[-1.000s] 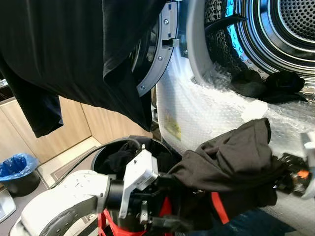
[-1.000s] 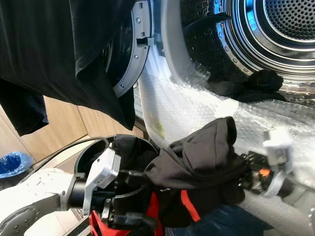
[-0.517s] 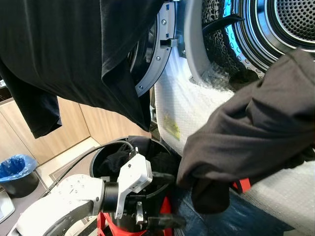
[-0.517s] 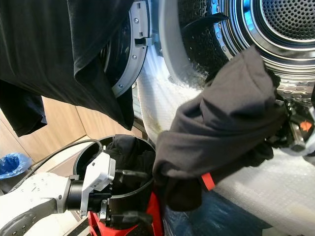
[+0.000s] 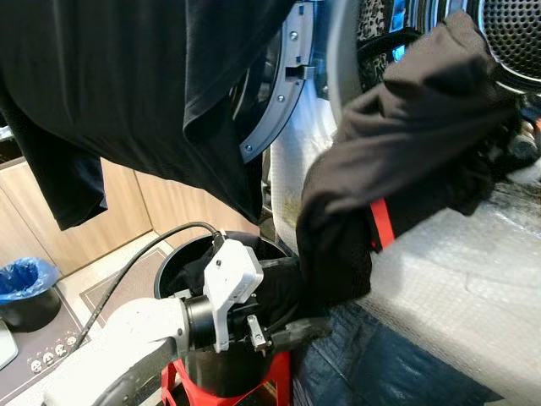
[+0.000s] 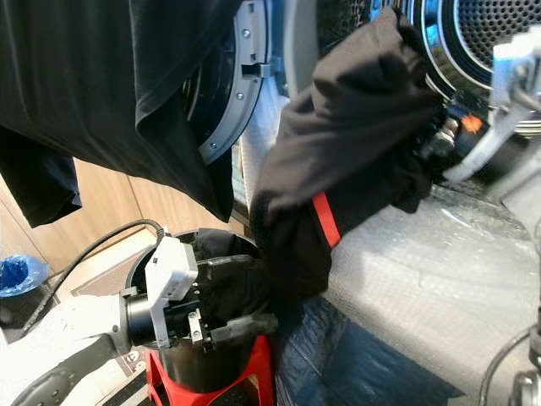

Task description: Clothes washing

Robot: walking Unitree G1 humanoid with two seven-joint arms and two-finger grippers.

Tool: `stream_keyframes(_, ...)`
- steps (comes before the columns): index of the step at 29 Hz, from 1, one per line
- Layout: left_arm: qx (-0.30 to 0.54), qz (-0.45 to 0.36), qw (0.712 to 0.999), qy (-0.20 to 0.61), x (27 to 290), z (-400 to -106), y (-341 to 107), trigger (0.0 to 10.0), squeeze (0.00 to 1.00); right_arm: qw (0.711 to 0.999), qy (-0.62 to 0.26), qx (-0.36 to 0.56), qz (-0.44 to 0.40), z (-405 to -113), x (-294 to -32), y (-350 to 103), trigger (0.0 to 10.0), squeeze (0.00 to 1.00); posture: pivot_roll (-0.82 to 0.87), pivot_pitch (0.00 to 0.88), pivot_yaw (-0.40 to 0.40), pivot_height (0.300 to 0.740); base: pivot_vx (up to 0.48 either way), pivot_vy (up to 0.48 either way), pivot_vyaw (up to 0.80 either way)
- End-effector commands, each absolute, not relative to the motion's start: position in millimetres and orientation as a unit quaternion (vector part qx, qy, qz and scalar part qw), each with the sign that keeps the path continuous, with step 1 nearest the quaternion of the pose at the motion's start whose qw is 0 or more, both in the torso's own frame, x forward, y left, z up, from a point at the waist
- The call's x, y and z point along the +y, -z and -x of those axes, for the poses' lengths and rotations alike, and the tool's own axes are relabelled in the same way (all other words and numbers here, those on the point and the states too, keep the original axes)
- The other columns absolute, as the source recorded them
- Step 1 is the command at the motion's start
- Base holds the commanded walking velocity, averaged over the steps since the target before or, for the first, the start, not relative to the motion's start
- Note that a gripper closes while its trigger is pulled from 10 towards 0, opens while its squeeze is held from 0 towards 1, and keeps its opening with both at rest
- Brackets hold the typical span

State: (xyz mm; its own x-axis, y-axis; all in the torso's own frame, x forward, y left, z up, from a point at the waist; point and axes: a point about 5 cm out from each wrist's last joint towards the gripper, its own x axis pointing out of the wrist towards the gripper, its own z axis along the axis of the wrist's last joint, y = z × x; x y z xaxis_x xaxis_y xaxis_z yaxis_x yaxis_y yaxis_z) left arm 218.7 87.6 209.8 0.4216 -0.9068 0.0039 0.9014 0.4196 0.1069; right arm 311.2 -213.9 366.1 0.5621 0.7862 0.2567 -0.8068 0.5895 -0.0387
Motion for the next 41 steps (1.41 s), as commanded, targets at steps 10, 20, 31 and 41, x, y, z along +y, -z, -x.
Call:
stream_keyframes(10, -0.033, -0.026, 0.859, 0.511, 79, -211, -213, 10.0, 0.00, 0.970, -0.219, -0.089, -0.056, -366, -236, -399, 10.0, 0.00, 0.02, 0.000, -0.112, 0.740, 0.000, 0.000, 0.00)
stream_keyframes(20, -0.011, 0.025, 0.866, 0.500, 66, -196, -206, 10.0, 0.00, 0.983, 0.051, -0.147, -0.094, -382, -276, -425, 10.0, 0.00, 0.01, 0.037, -0.149, 0.740, 0.000, 0.000, 0.00)
stream_keyframes(31, 0.000, 0.056, 0.874, 0.483, 59, -188, -204, 10.0, 0.00, 0.924, 0.216, -0.262, -0.177, -364, -292, -468, 10.0, 0.00, 0.02, 0.070, -0.184, 0.740, 0.000, 0.000, 0.00)
stream_keyframes(41, 0.008, 0.069, 0.880, 0.471, 56, -182, -202, 10.0, 0.00, 0.965, 0.148, -0.207, -0.065, -389, -246, -450, 10.0, 0.00, 0.04, 0.083, -0.204, 0.740, 0.000, 0.000, 0.00)
